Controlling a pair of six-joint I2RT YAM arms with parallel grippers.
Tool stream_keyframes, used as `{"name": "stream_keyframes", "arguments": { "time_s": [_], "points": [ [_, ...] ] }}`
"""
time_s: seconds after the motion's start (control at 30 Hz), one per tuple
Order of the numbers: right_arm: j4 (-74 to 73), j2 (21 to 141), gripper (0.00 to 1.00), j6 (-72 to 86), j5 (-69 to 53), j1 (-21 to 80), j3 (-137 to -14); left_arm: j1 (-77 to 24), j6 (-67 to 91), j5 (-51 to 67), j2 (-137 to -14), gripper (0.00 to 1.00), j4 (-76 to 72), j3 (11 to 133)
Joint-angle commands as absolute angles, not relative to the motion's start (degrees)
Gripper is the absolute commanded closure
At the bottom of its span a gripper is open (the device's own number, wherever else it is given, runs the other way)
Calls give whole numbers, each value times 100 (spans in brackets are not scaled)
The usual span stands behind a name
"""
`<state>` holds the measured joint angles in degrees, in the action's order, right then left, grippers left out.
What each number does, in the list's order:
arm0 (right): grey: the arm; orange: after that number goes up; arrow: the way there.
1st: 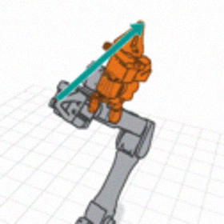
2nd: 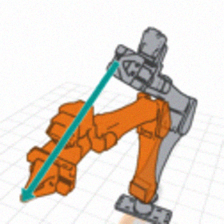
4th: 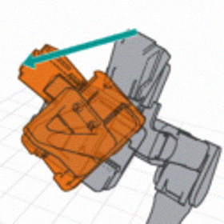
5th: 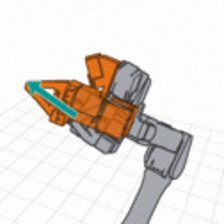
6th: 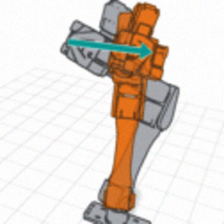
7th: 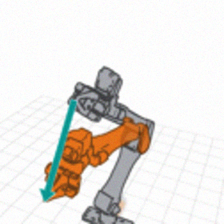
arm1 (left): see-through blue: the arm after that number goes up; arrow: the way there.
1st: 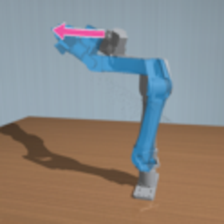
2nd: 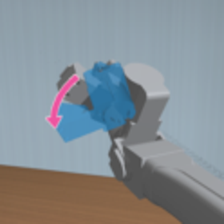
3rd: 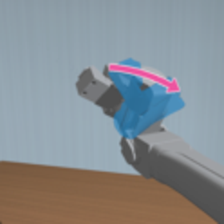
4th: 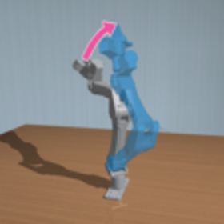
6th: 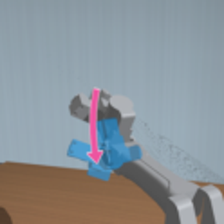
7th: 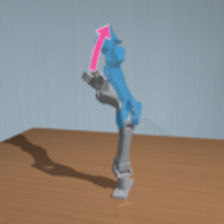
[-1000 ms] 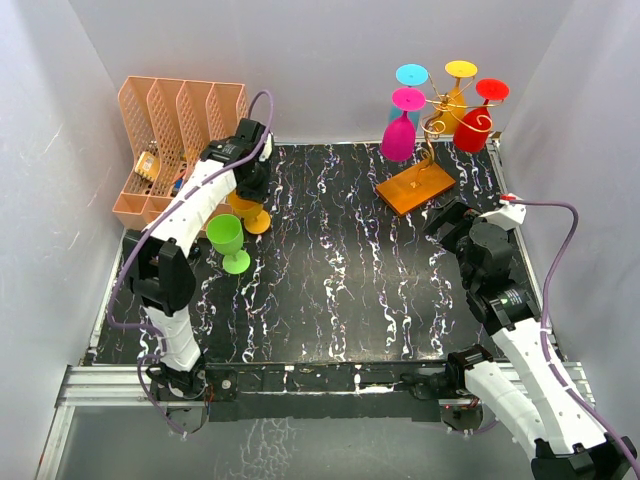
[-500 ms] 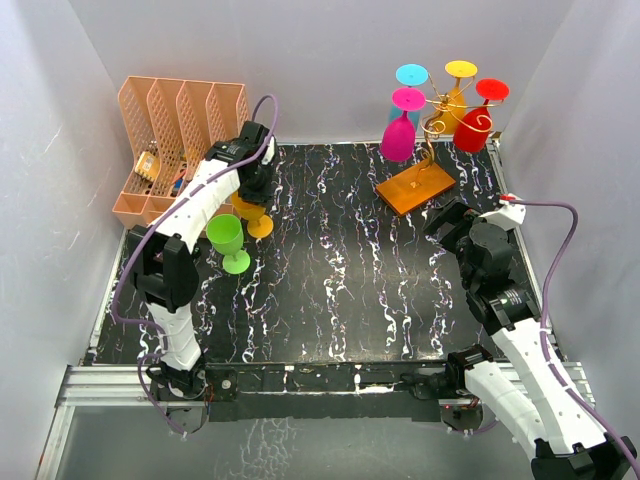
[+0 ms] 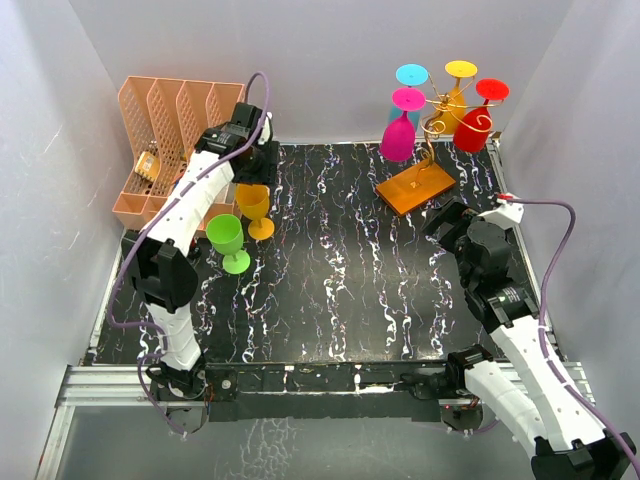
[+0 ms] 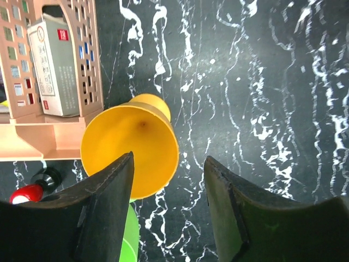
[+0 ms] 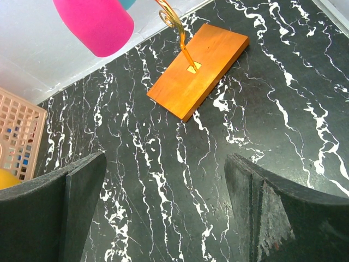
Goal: Take the wine glass off the wine glass rack
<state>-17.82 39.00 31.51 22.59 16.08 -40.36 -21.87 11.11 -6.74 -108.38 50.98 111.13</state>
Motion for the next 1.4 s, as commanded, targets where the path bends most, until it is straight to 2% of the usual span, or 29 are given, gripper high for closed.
{"name": "stream_keyframes", "arguments": {
  "time_s": [0.0,0.07,0.23,0.37,0.6,0.73,0.93,1.37],
  "points": [
    [-1618,4018,2,3059,2331,1623,-4055,-2163,1195,-307,-10245,45,4877,11450],
    [-1661,4106,2,3054,2268,1626,-4088,-2168,1187,88,-9867,39,4302,11150],
    [-1848,4342,2,3006,2135,1613,-4366,-2171,1305,745,-8439,12,2022,9169],
    [-1965,4595,2,2991,1867,1616,-4914,-2171,1319,974,-7576,3,734,7980],
    [-2081,5435,2,2712,1767,1617,-6254,-2171,1117,948,-6750,3,-132,6795],
    [-2315,6209,2,2375,2159,1617,-7179,-2171,1477,1118,-6604,3,-367,6503],
    [-2403,7067,2,1826,2472,1612,-8199,-2172,1516,1367,-6662,3,-492,6394],
    [-2597,8207,2,934,3295,1606,-9480,-2170,1402,1259,-6757,3,-567,6285]
  ]
}}
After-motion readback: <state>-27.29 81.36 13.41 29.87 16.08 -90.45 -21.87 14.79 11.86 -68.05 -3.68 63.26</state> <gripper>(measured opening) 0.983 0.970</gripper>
